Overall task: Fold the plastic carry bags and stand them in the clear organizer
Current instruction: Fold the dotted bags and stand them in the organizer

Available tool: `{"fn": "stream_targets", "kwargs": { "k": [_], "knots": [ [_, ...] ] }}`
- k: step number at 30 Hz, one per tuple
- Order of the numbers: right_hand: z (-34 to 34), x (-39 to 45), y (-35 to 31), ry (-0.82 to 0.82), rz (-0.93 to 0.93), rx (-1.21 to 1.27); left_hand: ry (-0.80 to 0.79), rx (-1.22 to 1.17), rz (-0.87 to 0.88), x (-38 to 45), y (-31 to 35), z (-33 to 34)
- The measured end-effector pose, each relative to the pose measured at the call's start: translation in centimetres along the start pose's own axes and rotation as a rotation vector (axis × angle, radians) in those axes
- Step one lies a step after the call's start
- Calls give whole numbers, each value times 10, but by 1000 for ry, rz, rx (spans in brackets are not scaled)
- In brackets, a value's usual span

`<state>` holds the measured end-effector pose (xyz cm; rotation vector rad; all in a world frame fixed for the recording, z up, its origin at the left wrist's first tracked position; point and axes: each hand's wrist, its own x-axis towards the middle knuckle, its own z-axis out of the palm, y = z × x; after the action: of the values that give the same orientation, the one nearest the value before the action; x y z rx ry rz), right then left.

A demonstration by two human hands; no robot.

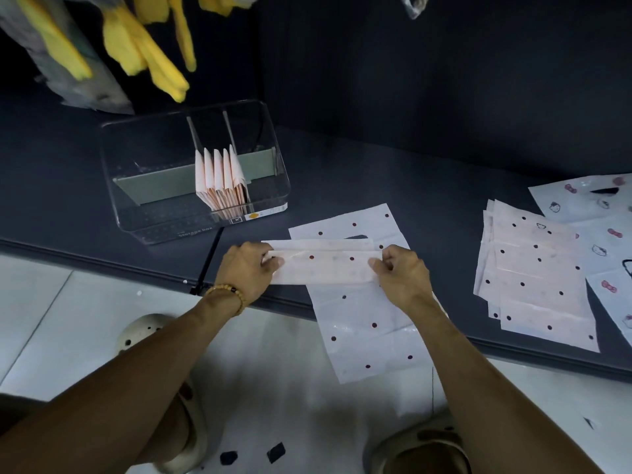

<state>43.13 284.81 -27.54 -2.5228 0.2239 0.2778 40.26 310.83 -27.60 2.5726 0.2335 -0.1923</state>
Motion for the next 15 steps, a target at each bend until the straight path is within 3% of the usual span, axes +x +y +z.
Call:
{"fn": "stream_targets", "kwargs": {
  "k": [5,10,15],
  "knots": [
    [11,9,-8,61,-87,-149,45,74,-184,5,2,2],
    [19,17,-12,105,-67,-243,90,76,-198,9,0,3],
    [22,5,-9,147,-94,-177,110,102,-185,16,-3,8]
  ]
}}
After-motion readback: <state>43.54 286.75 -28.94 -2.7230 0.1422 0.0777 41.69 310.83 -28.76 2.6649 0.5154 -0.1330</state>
